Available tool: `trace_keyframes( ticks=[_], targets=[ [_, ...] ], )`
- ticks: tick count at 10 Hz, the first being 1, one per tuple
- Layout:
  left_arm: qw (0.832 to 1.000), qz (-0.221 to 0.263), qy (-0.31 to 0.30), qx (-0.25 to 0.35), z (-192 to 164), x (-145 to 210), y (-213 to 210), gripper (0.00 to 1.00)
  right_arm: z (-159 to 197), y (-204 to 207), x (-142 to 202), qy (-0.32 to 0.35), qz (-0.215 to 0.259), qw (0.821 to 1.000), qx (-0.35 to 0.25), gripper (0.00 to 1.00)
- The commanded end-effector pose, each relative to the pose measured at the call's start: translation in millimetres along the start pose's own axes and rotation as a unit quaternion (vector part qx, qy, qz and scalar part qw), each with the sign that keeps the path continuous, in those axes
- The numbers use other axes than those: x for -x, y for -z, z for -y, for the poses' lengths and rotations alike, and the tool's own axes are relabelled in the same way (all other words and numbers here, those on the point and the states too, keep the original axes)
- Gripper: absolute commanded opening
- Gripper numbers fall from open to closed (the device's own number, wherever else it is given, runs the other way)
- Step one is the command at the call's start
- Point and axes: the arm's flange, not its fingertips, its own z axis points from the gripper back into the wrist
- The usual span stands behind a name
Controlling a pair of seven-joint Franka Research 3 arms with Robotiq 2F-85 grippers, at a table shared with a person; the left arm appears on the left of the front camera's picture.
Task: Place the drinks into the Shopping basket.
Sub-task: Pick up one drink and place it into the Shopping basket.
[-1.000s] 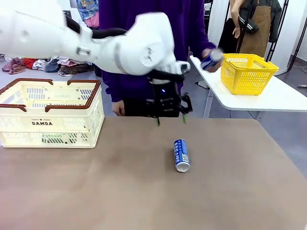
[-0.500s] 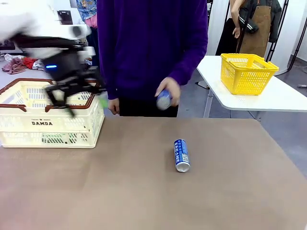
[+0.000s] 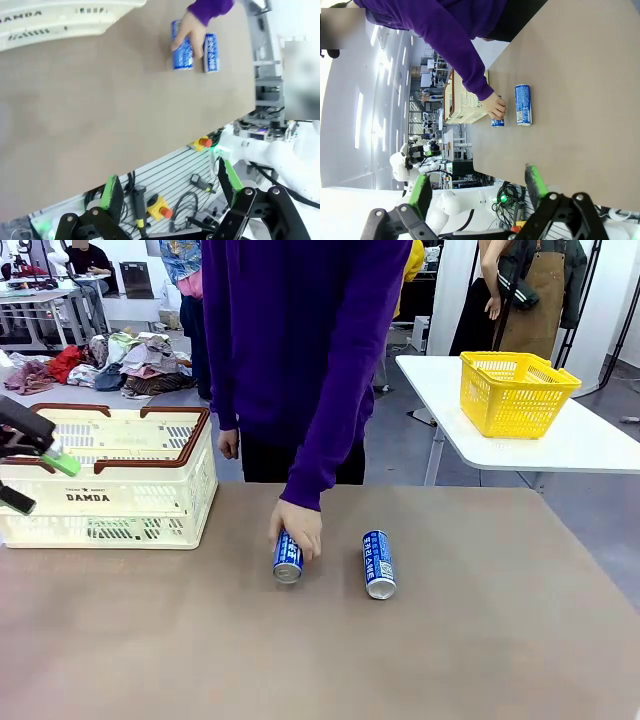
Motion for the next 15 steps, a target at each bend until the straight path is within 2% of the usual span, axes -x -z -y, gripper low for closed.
trace_keyframes(
  ticks=[1, 5, 8, 9, 11, 13, 15],
  targets=[
    [0.999, 0.007, 0.007, 0.03, -16, 26, 33, 1.0, 0, 1, -2, -0.014, 0.005, 1.0, -0.013, 1.0],
    [1.0, -0.003, 0.004, 0.026, -20, 20, 37, 1.0, 0, 1, -2, -0.014, 0.005, 1.0, -0.013, 1.0],
    [0.998, -0.038, -0.046, -0.017, 15, -9, 52, 1.0, 0, 1, -2, -0.014, 0.005, 1.0, -0.013, 1.0],
    [0.998, -0.046, -0.025, -0.035, 18, -18, 54, 1.0, 0, 1, -2, -0.014, 0.005, 1.0, -0.013, 1.0],
    [0.999, -0.039, -0.033, -0.009, 5, -15, 53, 1.0, 0, 1, -2, -0.014, 0.005, 1.0, -0.013, 1.0],
    [0.999, -0.03, -0.041, -0.011, 4, -7, 55, 1.0, 0, 1, -2, -0.014, 0.005, 1.0, -0.013, 1.0],
    [0.997, -0.033, -0.057, -0.029, 29, -17, 60, 1.0, 0, 1, -2, -0.014, 0.005, 1.0, -0.013, 1.0]
  ],
)
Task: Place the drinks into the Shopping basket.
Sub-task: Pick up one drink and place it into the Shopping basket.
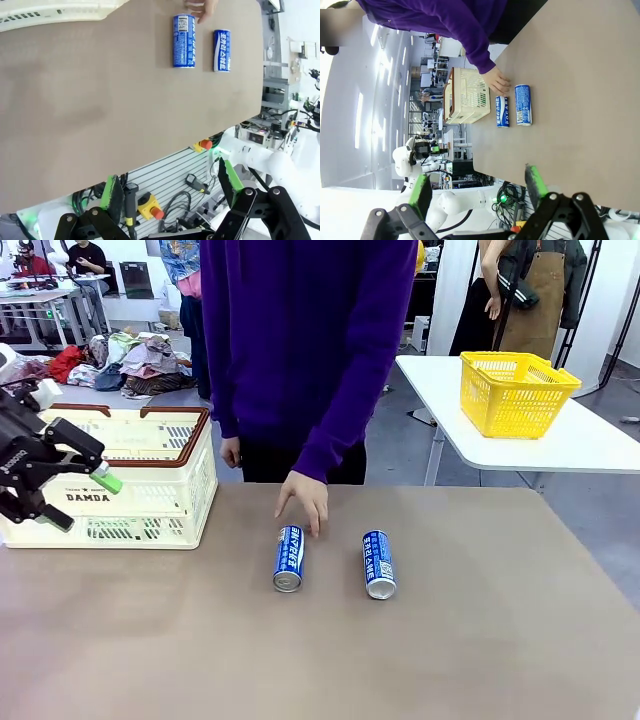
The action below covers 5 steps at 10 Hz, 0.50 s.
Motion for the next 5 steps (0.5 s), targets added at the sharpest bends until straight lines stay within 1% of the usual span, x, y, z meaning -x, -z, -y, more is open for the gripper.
trace_keyframes(
  ticks=[1, 3, 4, 5],
  targets=[
    [1.0, 0.004, -0.019, -0.005, 29, -5, 5, 1.0, 0, 0, -2, -0.014, 0.005, 1.0, -0.013, 1.0],
    [1.0, -0.007, -0.024, -0.005, 70, -20, 14, 1.0, 0, 0, -2, -0.014, 0.005, 1.0, -0.013, 1.0],
    [0.998, -0.021, -0.043, -0.045, 100, -36, 29, 1.0, 0, 0, -2, -0.014, 0.005, 1.0, -0.013, 1.0],
    [0.996, -0.039, -0.021, -0.071, 123, -43, 40, 1.0, 0, 0, -2, -0.014, 0.005, 1.0, -0.013, 1.0]
  ],
)
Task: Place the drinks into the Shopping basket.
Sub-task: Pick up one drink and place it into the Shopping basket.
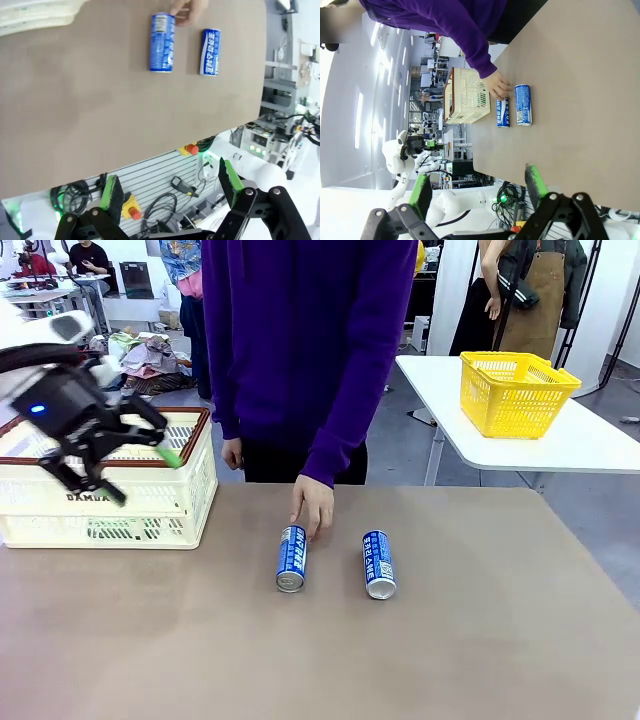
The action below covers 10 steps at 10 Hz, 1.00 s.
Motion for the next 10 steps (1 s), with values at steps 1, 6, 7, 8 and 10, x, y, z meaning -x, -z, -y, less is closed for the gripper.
trace_keyframes(
  ticks=[1, 6, 7, 8, 10],
  targets=[
    [0.999, -0.021, -0.003, -0.043, 18, -26, 1, 1.0, 0, 0, -2, -0.014, 0.005, 1.0, -0.013, 1.0],
    [0.999, -0.01, -0.039, -0.003, -45, -15, -4, 1.0, 0, 0, -2, -0.014, 0.005, 1.0, -0.013, 1.0],
    [0.999, -0.007, -0.033, 0.002, -46, -15, -2, 1.0, 0, 0, -2, -0.014, 0.005, 1.0, -0.013, 1.0],
    [1.0, -0.012, -0.027, 0.005, -43, -15, 2, 1.0, 0, 0, -2, -0.014, 0.005, 1.0, -0.013, 1.0],
    [0.999, -0.028, -0.018, -0.008, -21, -19, 13, 1.0, 0, 0, -2, -0.014, 0.005, 1.0, -0.013, 1.0]
  ],
)
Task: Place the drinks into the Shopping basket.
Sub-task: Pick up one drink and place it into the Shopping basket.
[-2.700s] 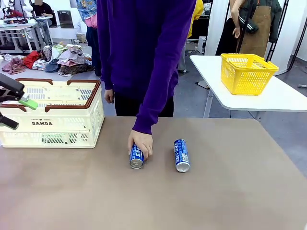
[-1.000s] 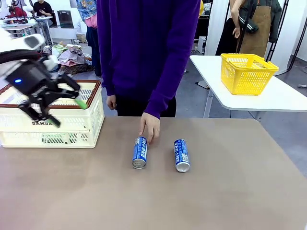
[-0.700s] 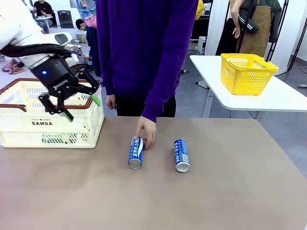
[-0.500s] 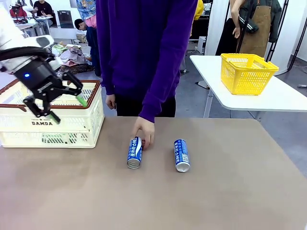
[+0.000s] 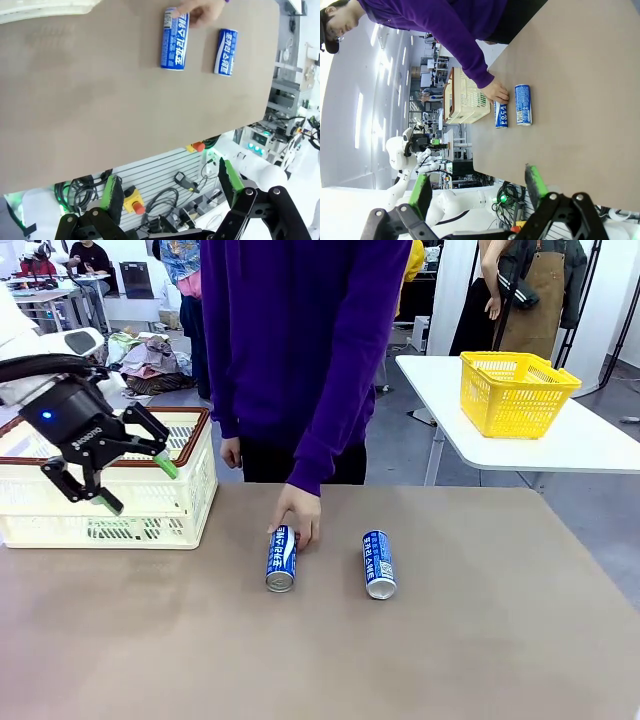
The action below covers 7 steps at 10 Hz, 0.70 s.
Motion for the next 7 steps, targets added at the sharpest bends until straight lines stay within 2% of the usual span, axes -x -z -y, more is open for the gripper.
trace_keyframes(
  ticks=[1, 4, 7],
  targets=[
    [0.999, -0.005, 0.024, -0.026, 23, 0, 10, 1.0, 0, 0, -2, -0.014, 0.005, 1.0, -0.013, 1.0],
    [0.999, 0.013, -0.05, 0.007, -26, 5, 0, 1.0, 0, 0, -2, -0.014, 0.005, 1.0, -0.013, 1.0],
    [0.998, 0.023, -0.048, 0.028, -43, 11, -2, 1.0, 0, 0, -2, -0.014, 0.005, 1.0, -0.013, 1.0]
  ],
)
